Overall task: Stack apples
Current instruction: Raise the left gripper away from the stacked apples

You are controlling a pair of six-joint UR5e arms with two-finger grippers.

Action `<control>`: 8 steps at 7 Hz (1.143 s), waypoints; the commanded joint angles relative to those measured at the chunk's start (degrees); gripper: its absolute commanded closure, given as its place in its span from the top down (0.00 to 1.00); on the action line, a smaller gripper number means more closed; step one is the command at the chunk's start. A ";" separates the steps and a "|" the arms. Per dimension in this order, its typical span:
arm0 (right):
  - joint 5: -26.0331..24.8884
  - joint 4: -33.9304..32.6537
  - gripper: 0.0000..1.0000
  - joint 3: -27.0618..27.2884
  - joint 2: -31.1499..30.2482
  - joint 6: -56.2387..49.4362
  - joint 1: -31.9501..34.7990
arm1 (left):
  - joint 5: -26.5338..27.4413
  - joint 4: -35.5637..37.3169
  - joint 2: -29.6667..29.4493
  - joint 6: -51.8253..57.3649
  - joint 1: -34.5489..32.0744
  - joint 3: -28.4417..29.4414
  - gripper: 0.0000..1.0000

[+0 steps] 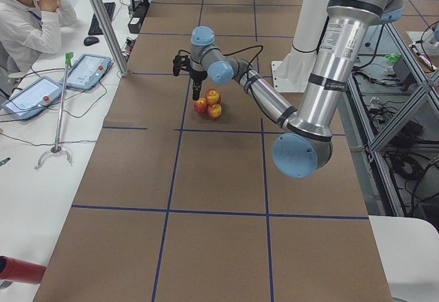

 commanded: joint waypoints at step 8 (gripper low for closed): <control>0.00 0.00 1.00 0.00 0.00 0.00 0.00 | -13.00 6.38 5.25 62.07 -37.28 32.17 0.98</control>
